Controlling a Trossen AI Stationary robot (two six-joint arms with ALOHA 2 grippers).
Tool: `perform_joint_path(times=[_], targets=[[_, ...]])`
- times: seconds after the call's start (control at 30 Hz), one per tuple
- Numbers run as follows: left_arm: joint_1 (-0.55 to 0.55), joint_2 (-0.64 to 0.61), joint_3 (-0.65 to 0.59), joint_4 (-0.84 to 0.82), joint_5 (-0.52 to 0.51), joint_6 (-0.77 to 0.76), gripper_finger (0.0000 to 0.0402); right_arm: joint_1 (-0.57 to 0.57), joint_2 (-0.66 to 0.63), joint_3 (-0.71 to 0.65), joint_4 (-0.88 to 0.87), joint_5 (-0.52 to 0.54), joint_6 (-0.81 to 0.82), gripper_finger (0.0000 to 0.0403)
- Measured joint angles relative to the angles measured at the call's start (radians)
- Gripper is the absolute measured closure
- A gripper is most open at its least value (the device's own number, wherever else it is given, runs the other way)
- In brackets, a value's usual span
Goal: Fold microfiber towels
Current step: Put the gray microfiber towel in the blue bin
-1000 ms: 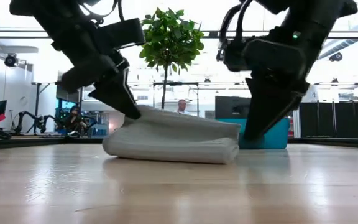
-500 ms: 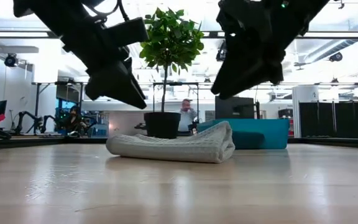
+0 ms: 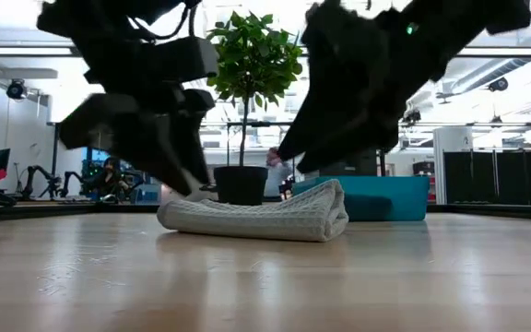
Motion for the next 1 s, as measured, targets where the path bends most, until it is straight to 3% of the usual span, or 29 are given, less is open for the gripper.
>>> perform_joint_path(times=[0.17,0.3,0.57,0.73,0.87,1.0], targets=[[0.051,0.0,0.0,0.104,-0.003,0.046,0.0238,-0.026,0.063,0.012,0.016,0.005,-0.002,0.0151],[0.127,0.021,-0.003,0.156,0.162,0.1,0.0247,-0.054,0.092,0.012,0.019,0.004,0.002,0.014],[0.29,0.079,-0.004,0.017,0.216,0.12,0.0252,-0.064,0.075,0.012,-0.107,-0.052,0.009,0.0136],[0.327,0.066,-0.003,-0.015,0.28,0.13,0.0252,-0.064,0.065,0.011,-0.163,-0.052,0.016,0.0136],[0.324,0.055,-0.002,-0.022,0.298,0.037,0.0252,-0.062,0.028,0.01,-0.174,-0.063,0.165,0.0137],[0.32,0.06,-0.01,-0.029,0.304,-0.218,0.0252,-0.026,-0.005,0.001,-0.126,-0.069,0.291,0.0142]])
